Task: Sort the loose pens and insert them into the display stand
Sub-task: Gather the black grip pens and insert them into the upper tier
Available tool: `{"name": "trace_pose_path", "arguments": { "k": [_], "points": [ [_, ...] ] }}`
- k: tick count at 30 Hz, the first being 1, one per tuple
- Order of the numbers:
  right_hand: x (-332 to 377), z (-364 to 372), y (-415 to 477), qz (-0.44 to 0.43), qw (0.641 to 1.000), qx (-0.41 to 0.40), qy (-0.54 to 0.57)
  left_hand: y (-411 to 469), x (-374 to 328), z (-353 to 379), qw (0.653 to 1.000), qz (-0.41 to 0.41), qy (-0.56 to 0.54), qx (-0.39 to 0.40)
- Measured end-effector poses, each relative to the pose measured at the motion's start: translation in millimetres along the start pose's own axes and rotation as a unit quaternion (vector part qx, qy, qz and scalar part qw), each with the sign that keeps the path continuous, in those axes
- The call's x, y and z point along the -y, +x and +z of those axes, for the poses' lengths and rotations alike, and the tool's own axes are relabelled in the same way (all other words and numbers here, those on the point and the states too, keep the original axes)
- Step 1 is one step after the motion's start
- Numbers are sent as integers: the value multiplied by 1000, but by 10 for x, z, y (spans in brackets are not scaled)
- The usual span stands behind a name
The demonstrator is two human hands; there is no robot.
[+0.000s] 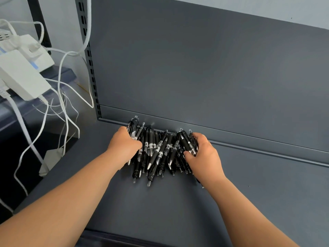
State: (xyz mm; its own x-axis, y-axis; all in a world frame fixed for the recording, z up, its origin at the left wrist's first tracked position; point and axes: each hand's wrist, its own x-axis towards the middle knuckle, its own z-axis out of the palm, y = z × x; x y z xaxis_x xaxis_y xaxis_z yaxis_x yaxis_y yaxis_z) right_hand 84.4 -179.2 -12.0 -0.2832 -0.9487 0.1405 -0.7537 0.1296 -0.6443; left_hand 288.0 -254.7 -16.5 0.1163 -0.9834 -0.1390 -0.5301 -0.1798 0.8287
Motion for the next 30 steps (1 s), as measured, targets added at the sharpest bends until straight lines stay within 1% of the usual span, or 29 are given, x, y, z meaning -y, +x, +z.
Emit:
{"name": "trace_pose_path", "arguments": {
  "k": [3,7,11,15,18,22,25,30],
  "points": [
    [19,-31,3,3,1000,11,25,-19,-21,-5,999,9,-44,4],
    [52,-92,25,9,997,16,70,-95,-156,-49,991,13,-129,16],
    [95,-196,20,22,985,9,171,-228,-355,-43,986,57,-149,48],
    [71,-402,-29,77,959,13,271,-425,-576,92,977,105,-160,96],
    [-12,-599,-141,87,939,16,331,-606,-740,277,966,121,-185,136],
    [-206,-961,-382,89,926,-1,368,-917,-975,598,953,133,-196,187],
    [-458,-1305,-622,103,916,-32,386,-1227,-1194,893,943,139,-206,221],
    [-1043,-1989,-1137,117,910,-87,388,-1948,-1616,1517,918,154,-225,287]
  ]
}}
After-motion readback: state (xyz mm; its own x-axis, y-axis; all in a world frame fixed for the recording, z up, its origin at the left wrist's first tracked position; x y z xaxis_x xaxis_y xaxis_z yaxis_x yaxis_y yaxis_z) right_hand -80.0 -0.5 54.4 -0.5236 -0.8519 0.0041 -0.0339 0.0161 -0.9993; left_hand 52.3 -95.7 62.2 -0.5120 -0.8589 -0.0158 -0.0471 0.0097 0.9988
